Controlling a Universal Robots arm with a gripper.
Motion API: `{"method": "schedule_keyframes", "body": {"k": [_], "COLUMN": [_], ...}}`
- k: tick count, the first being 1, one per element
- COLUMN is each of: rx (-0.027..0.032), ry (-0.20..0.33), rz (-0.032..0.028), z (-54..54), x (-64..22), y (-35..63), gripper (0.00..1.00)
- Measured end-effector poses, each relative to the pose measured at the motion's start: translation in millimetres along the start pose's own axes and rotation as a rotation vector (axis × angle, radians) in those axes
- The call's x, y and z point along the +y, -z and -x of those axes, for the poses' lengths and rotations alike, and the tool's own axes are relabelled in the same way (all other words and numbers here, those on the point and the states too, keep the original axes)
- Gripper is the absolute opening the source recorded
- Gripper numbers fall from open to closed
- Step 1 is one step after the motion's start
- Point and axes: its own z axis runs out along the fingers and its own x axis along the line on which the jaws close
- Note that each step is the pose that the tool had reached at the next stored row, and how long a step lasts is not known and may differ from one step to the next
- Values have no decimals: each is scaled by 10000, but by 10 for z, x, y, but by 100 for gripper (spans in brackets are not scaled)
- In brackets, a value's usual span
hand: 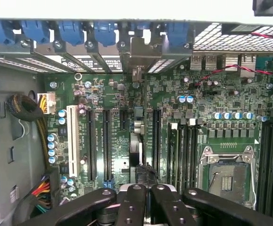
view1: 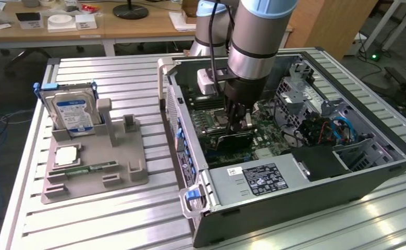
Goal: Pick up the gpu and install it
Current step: 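Press down on the gpu until it lock into place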
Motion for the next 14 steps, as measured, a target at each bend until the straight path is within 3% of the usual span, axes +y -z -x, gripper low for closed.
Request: {"method": "schedule_keyframes", "body": {"k": [3,14], "rx": [-37,-36], "ry": [-1,-1], "rz": [1,2], "z": [0,-1], "x": [0,14], "y": [0,1], "gripper": [11,11]}}
